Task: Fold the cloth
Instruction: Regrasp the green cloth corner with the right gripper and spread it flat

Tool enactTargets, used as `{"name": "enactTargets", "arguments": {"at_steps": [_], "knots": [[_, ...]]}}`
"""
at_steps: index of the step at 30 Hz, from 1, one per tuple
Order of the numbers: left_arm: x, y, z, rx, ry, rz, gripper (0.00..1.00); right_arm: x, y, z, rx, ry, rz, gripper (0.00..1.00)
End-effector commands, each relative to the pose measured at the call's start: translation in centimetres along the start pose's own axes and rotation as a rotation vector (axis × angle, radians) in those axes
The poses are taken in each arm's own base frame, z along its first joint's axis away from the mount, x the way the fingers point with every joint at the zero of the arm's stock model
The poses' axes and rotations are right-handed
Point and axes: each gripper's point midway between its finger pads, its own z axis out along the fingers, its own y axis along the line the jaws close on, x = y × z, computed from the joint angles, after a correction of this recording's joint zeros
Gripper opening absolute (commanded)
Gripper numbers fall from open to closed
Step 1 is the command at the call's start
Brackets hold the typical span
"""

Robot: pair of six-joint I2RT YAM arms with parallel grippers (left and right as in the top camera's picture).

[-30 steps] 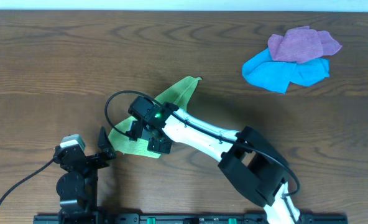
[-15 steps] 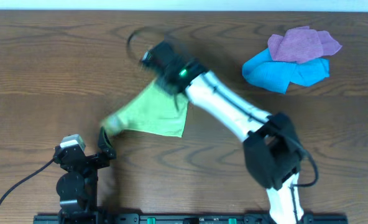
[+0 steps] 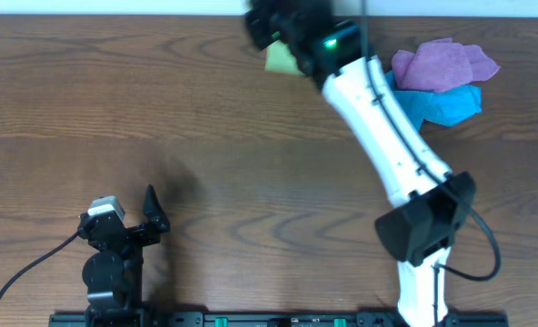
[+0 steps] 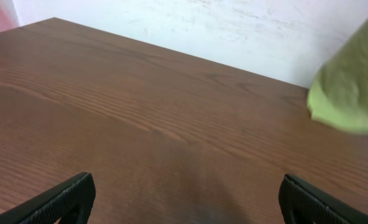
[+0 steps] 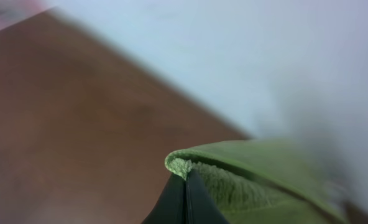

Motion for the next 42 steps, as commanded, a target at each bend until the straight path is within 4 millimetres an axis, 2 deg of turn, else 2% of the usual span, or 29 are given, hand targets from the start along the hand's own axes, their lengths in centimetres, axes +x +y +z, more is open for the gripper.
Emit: {"name": "enactTargets", "arguments": {"at_steps": [1,2,3,4,5,6,7,9,13,15,16,18,19,20,21,24,27,35,39,42], "knots": [[1.5,0.5,0.2,-0.016,0.042,-0.010,0.95,1.4,8.6,-0.8,-0.201,0.074,-0.057,0.01],[1.5,0.5,0.2,-0.016,0.042,-0.010,0.95,2.8,10.6,-1.1,-0.244,0.126,-0.082,0.01],[1.5,0.5,0.2,-0.016,0.042,-0.010,0.96,4.4,12.8,-1.3,-0.287,0.185,-0.116,0.12],[1.5,0.5,0.2,-0.017,0.042,-0.010,0.95,5.7,14.5,-1.7,-0.317,0.230,-0.160,0.59],[1.5,0.5,0.2,-0.017,0.042,-0.010,0.95,7.0,15.9,-2.2,-0.333,0.273,-0.238,0.94],[1.5,0.5,0.2,-0.017,0.042,-0.010,0.95,7.6,16.3,-2.4,-0.325,0.291,-0.284,0.99],[1.5,0.5,0.2,-0.017,0.042,-0.010,0.96,7.9,16.3,-2.3,-0.290,0.303,-0.318,0.99],[1.5,0.5,0.2,-0.016,0.042,-0.010,0.95,7.8,15.0,-2.0,-0.193,0.308,-0.338,0.99],[1.5,0.5,0.2,-0.017,0.042,-0.010,0.95,7.9,10.2,-1.0,-0.074,0.330,-0.235,0.99],[1.5,0.5,0.2,-0.016,0.042,-0.010,0.95,9.2,7.3,0.1,-0.030,0.369,-0.164,0.99],[1.5,0.5,0.2,-0.016,0.042,-0.010,0.95,10.4,5.6,0.8,-0.008,0.402,-0.134,0.93],[1.5,0.5,0.2,-0.017,0.042,-0.010,0.95,12.8,3.5,1.9,0.013,0.468,-0.083,0.49],[1.5,0.5,0.2,-0.016,0.042,-0.010,0.95,14.2,2.7,2.6,0.007,0.503,-0.058,0.12],[1.5,0.5,0.2,-0.017,0.042,-0.010,0.95,15.5,2.1,3.3,0.006,0.532,-0.027,0.01],[1.5,0.5,0.2,-0.016,0.042,-0.010,0.95,17.0,1.0,4.1,0.022,0.565,0.020,0.01],[1.5,0.5,0.2,-0.016,0.042,-0.010,0.95,19.0,-1.1,6.2,0.061,0.578,0.127,0.01],[1.5,0.5,0.2,-0.016,0.042,-0.010,0.95,19.3,-2.0,8.2,0.067,0.536,0.143,0.01],[1.5,0.5,0.2,-0.016,0.042,-0.010,0.96,18.9,-2.7,13.7,0.079,0.374,0.132,0.02],[1.5,0.5,0.2,-0.016,0.042,-0.010,0.95,20.4,-3.6,15.4,0.125,0.370,0.122,0.02],[1.5,0.5,0.2,-0.016,0.042,-0.010,0.96,22.4,-4.1,16.4,0.148,0.395,0.121,0.02]]}}
